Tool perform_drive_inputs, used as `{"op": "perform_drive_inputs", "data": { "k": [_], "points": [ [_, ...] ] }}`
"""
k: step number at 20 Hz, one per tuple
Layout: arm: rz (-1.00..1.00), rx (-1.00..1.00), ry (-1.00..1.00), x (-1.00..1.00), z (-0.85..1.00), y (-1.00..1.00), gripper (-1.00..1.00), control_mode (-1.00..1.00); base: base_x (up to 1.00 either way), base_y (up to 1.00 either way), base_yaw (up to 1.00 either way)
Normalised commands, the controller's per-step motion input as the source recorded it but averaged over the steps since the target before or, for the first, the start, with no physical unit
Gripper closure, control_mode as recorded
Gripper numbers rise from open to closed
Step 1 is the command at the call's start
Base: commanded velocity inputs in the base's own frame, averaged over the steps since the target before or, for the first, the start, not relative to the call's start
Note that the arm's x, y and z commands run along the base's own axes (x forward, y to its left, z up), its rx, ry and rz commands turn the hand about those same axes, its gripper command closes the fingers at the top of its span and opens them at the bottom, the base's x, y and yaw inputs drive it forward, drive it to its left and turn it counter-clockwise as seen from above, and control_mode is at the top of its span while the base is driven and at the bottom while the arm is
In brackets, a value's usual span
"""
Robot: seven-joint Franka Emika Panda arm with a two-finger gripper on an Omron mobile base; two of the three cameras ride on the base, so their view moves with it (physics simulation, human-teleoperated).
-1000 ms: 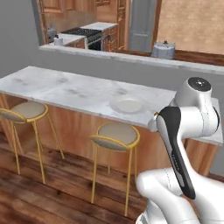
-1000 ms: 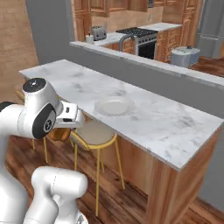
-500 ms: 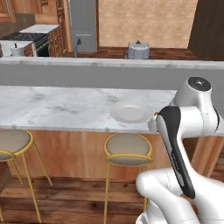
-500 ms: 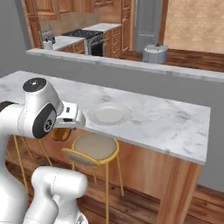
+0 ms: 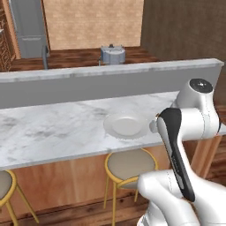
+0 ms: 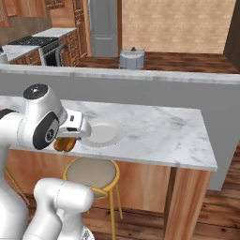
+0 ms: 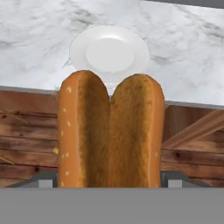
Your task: Move the hot dog bun to the plate on the dining table and place the condiment next to that plate. Then navigate to the fridge and take the sausage and place it on the plate as well.
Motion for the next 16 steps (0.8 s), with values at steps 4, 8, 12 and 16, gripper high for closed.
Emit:
{"op": "perform_drive_inputs", "data": {
  "k": [4, 8, 12, 16],
  "points": [
    [-0.21, 0.0, 0.0, 0.95, 0.0, 0.04, 1.0, -1.0, 0.0, 0.0, 0.0],
    [-0.08, 0.0, 0.0, 1.0, -0.05, 0.02, 1.0, -1.0, 0.0, 0.0, 0.0],
    [-0.05, 0.0, 0.0, 1.0, -0.21, 0.08, 1.0, -1.0, 0.0, 0.0, 0.0],
    [-0.05, 0.0, 0.0, 0.95, -0.62, 0.01, 1.0, -1.0, 0.0, 0.0, 0.0]
  ]
}}
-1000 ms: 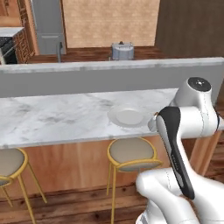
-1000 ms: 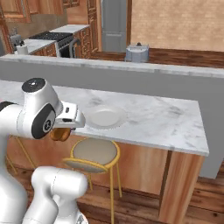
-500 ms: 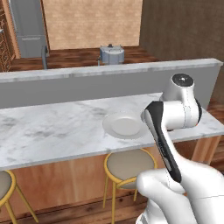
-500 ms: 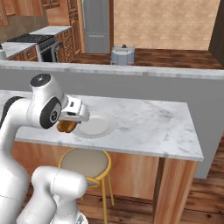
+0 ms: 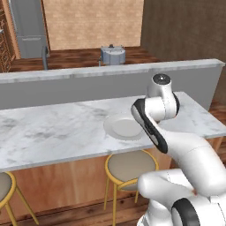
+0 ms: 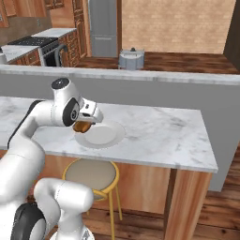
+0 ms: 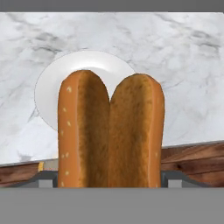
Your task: Move the hot dog bun to the plate on the dining table and place the condiment next to that plate. Then navigate to the fridge and take the sausage and place it on the plate as well.
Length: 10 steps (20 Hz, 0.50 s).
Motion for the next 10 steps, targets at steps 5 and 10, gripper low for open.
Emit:
{"op": "perform_drive_inputs", "data": {
  "k": [5, 10],
  "points": [
    [-0.04, 0.03, 0.0, 0.77, -0.9, 0.0, 1.0, -1.0, 0.0, 0.0, 0.0],
    [-0.02, 0.02, -0.02, 0.23, -0.68, -0.06, 1.0, -1.0, 0.0, 0.0, 0.0]
  ]
}}
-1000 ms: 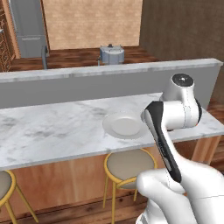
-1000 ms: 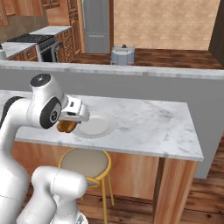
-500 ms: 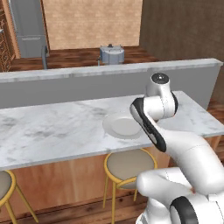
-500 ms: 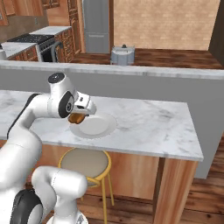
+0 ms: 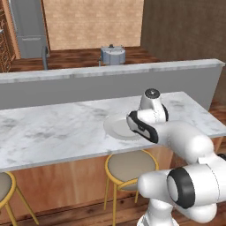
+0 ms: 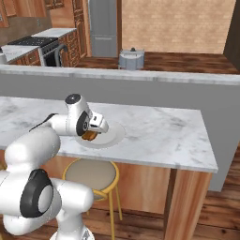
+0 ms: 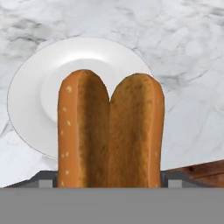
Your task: Move the hot dog bun to the plate on the dining table and place the condiment next to that plate. Then navigate to the fridge and take the sausage and place it on the plate as well.
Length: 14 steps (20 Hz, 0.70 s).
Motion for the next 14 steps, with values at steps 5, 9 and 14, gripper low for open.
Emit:
{"op": "perform_drive_inputs", "data": {
  "k": [5, 9, 14],
  "points": [
    [-0.04, 0.0, -0.11, 0.3, -0.04, -0.06, 1.0, -1.0, 0.0, 0.0, 0.0],
    [-0.05, 0.0, -0.04, 0.42, 0.0, -0.06, 1.0, -1.0, 0.0, 0.0, 0.0],
    [-0.05, 0.0, 0.04, 0.46, -0.12, -0.01, 1.0, -1.0, 0.0, 0.0, 0.0]
  ]
}}
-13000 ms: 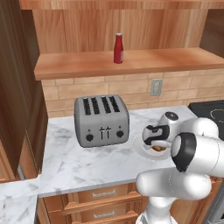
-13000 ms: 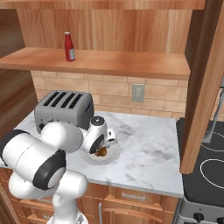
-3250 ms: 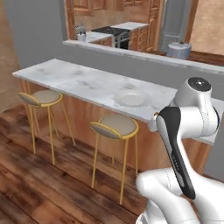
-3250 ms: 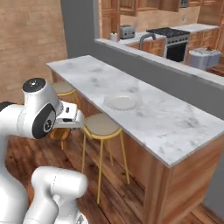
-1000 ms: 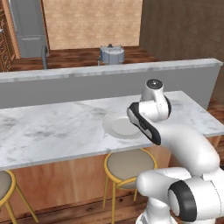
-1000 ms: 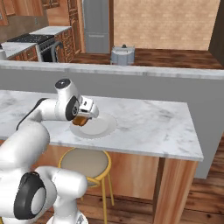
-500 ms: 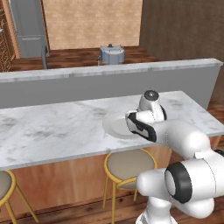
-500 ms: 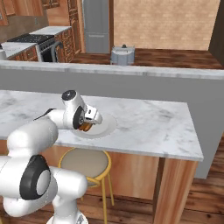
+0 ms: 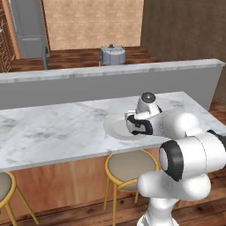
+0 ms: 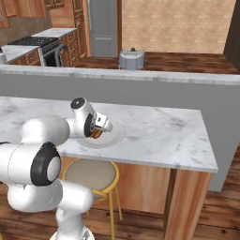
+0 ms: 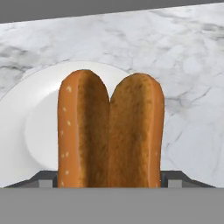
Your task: Move the hot dog bun to the plate on the dining table and place the condiment next to that plate. Then navigate to the fridge and take the sausage and place it on the plate as well.
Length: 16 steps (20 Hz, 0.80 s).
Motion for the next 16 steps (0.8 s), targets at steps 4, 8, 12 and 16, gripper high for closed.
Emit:
{"op": "perform_drive_inputs", "data": {
  "k": [4, 8, 12, 16],
  "points": [
    [-0.07, 0.01, 0.13, 0.44, -0.14, -0.04, 1.0, -1.0, 0.0, 0.0, 0.0],
    [-0.08, 0.02, 0.15, 0.29, -0.18, -0.07, 1.0, -1.0, 0.0, 0.0, 0.0],
    [-0.06, 0.03, 0.14, 0.29, -0.2, -0.09, 1.0, -1.0, 0.0, 0.0, 0.0],
    [-0.05, 0.03, 0.08, 0.06, -0.32, -0.07, 1.0, -1.0, 0.0, 0.0, 0.0]
  ]
}}
